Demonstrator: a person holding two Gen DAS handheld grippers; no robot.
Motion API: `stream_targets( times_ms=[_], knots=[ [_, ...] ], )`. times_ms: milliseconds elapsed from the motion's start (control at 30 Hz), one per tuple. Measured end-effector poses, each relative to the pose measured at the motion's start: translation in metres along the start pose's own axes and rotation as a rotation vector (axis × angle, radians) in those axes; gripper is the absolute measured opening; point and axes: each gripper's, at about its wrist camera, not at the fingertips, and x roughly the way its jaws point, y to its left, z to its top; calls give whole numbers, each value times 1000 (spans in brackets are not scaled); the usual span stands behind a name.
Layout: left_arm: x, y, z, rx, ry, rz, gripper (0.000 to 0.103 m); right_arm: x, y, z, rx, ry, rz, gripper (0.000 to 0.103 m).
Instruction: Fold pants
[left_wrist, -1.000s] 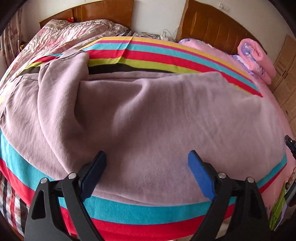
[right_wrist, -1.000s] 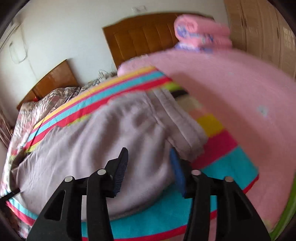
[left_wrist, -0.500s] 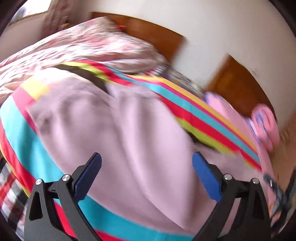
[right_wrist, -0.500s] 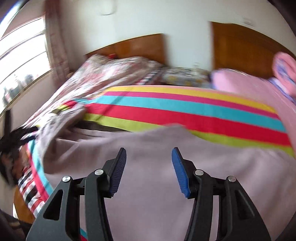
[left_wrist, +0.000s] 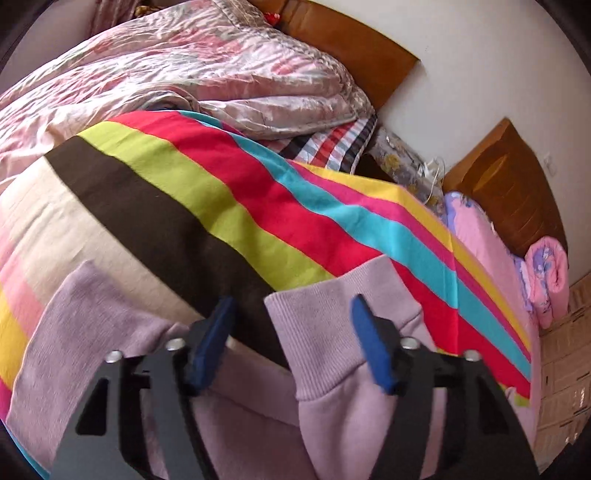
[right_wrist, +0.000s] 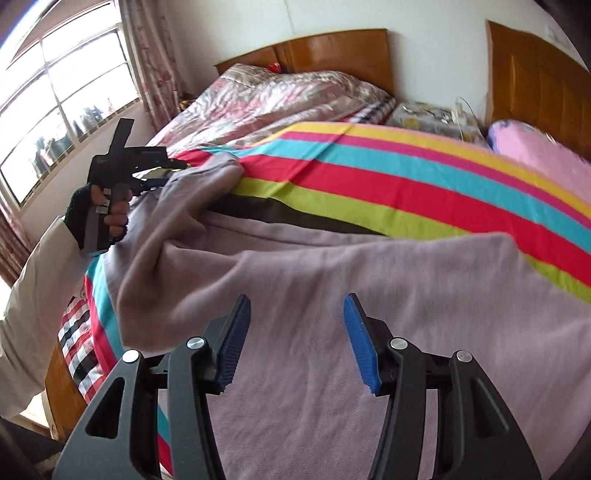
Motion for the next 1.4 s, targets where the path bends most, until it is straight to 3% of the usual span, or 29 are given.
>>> stream_targets(
  times_ms=[133,167,200,300,433,500,533,567,633,667,733,900,1033,1100,1167,1233,1267,1400],
  knots=[
    [17,-15,-6,109,76,18,31,8,5,2,0,0,11,52],
    [17,-18,-8,125,80,8,10,8,8,2,-7,-1,11,52],
    [15,-18,-8,129,71,9,5,8,9,1,-10,1,12,52],
    [-21,-16,-13,103,-37,-44,5,5,9,-1,-8,-2,8,52],
    [-144,-17,-26,55,-314,-114,5,-2,2,-3,16,-26,14,53],
    [-200,-3,-44,10,-425,-72,5,-1,-3,-6,38,-29,32,53],
    [-217,7,-57,-4,-456,17,5,0,-3,-7,43,-28,42,53],
    [-216,18,-66,-2,-435,87,5,2,-4,-7,47,-23,55,53],
    [-184,56,-79,-46,-297,186,5,10,1,-4,16,-3,77,53],
    [-163,77,-85,-74,-223,205,5,13,6,0,-20,3,82,53],
    [-136,102,-100,-96,-153,219,6,17,12,12,-67,4,94,53],
    [-148,113,-130,-155,-202,187,6,37,30,67,-187,5,207,53],
    [-154,127,-136,-212,-234,93,8,82,47,101,-266,103,307,53],
    [-152,130,-132,-237,-238,35,13,109,59,104,-279,211,455,53],
    [-147,134,-128,-266,-219,-7,13,120,75,100,-321,255,504,53],
    [-146,131,-125,-252,-214,-11,12,124,98,88,-426,274,480,53],
    [-148,127,-125,-242,-222,2,6,125,108,81,-488,271,445,52],
    [-182,86,-114,-159,-300,-15,5,122,124,61,-608,241,343,15]
  ],
)
